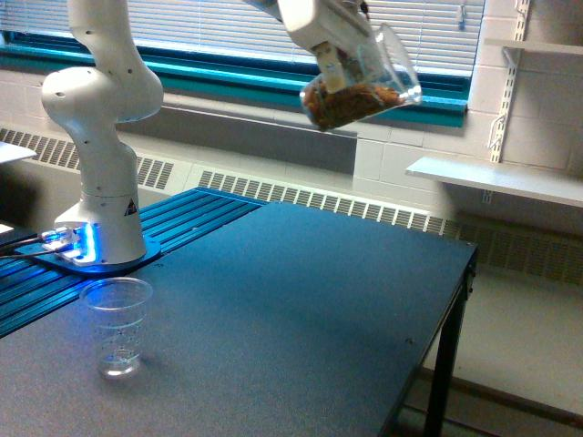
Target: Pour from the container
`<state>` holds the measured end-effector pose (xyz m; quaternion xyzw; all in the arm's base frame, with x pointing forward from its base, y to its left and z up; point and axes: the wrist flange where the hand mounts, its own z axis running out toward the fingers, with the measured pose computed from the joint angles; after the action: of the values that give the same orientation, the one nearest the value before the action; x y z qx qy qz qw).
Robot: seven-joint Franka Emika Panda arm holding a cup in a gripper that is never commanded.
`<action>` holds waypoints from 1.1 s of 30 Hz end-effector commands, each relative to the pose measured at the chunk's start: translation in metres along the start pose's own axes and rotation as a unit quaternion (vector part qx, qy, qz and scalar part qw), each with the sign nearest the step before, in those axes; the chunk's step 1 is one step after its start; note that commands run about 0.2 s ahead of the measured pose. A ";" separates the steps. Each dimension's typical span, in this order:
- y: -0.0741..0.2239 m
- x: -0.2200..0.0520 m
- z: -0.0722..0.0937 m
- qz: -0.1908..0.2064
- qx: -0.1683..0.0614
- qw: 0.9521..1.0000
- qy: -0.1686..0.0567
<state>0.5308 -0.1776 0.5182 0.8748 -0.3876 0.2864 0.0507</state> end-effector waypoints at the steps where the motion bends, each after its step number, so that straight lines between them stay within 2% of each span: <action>1: 0.029 -0.007 -0.018 0.008 -0.005 1.000 0.016; 6: 0.058 -0.018 -0.025 0.018 -0.016 0.999 0.022; 13: 0.113 -0.032 -0.035 0.050 -0.040 0.997 0.031; 17: 0.143 -0.044 -0.033 0.064 -0.058 0.996 0.027; 25: 0.188 -0.078 -0.022 0.083 -0.087 0.993 0.000; 33: 0.217 -0.115 -0.012 0.088 -0.108 0.990 -0.030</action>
<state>0.3282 -0.2517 0.4525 0.8352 -0.4858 0.2363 0.1033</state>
